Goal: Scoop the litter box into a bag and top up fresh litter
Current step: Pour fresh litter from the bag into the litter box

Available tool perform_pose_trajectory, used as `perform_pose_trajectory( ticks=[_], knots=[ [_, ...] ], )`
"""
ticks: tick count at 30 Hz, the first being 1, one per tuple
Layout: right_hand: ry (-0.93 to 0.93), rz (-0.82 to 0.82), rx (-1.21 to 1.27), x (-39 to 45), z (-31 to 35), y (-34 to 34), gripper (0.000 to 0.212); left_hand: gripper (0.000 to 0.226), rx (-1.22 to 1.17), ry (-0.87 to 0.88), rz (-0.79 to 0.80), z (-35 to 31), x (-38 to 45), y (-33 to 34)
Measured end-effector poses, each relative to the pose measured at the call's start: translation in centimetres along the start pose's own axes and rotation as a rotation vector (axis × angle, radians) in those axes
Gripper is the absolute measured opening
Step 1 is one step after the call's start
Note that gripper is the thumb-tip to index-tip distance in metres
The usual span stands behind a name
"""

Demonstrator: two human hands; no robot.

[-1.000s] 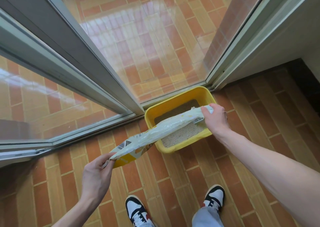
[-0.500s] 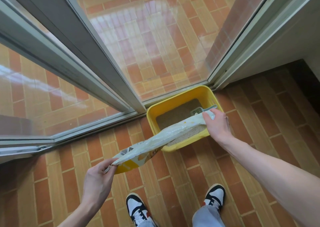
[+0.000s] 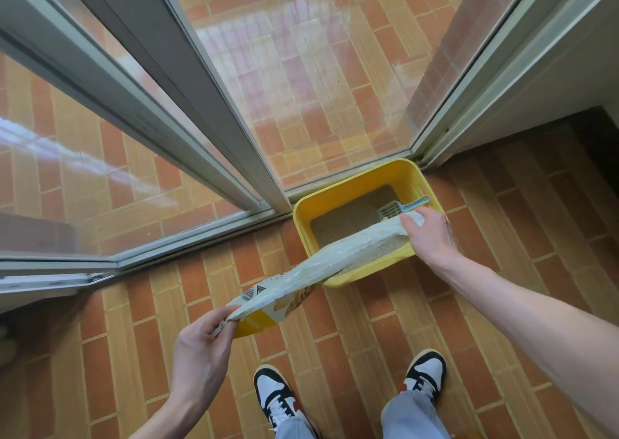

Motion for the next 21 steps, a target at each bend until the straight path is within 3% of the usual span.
perform_pose_trajectory(
  ticks=[9, 21],
  knots=[
    [-0.184, -0.041, 0.064, -0.2, 3.1, 1.7, 0.03, 0.026, -0.045, -0.044, -0.077, 0.2, 0.5, -1.5],
    [-0.146, -0.083, -0.03, 0.5, 1.6, -2.0, 0.029, 0.019, 0.094, 0.046, 0.013, -2.4, 3.7, 0.3]
  ],
)
Point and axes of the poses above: each hand's wrist, its own x-axis towards the middle knuckle, its own y-axis out of the palm, z = x × y, the point moved 1 cm from there along x, towards the middle knuckle, and after that the axes turned 12 degrees about x, right-handed, at the moved point
